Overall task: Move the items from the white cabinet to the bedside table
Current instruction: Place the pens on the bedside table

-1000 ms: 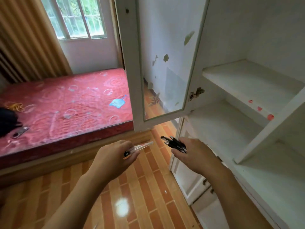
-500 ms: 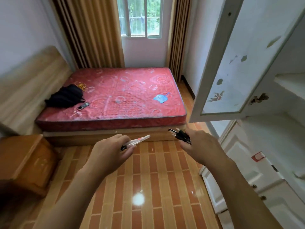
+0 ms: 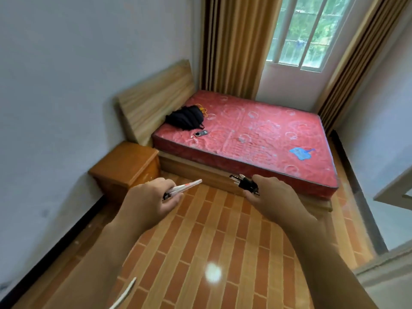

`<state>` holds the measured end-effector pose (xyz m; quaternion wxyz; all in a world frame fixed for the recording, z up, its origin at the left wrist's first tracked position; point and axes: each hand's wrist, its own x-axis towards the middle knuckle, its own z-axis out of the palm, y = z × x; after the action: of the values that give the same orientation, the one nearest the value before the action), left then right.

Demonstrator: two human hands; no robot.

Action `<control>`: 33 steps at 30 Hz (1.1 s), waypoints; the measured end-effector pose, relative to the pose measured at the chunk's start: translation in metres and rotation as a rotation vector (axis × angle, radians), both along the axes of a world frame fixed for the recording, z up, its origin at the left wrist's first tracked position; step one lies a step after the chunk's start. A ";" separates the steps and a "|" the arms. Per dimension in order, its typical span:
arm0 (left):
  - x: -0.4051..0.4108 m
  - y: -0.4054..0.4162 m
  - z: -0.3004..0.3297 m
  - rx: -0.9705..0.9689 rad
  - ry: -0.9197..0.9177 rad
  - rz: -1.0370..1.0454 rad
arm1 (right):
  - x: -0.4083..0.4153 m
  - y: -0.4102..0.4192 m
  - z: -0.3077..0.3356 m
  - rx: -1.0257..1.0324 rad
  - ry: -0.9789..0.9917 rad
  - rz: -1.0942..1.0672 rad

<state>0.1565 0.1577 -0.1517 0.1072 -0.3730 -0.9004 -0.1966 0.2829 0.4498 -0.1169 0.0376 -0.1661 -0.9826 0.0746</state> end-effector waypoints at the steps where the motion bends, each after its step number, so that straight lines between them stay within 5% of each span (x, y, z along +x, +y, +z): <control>1: -0.004 -0.021 0.001 0.008 0.002 0.037 | -0.015 -0.017 0.002 -0.004 0.000 0.039; 14: -0.045 -0.207 -0.030 0.055 -0.050 0.486 | -0.189 -0.185 -0.005 -0.039 -0.096 0.431; 33: -0.313 -0.223 -0.046 -0.082 -0.164 0.635 | -0.513 -0.206 -0.042 -0.114 -0.137 0.568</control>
<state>-0.1565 -0.0651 -0.1979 0.0750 -0.0608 -0.9845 -0.1465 -0.2301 0.2439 -0.1593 -0.0604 0.1090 -0.9842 0.1259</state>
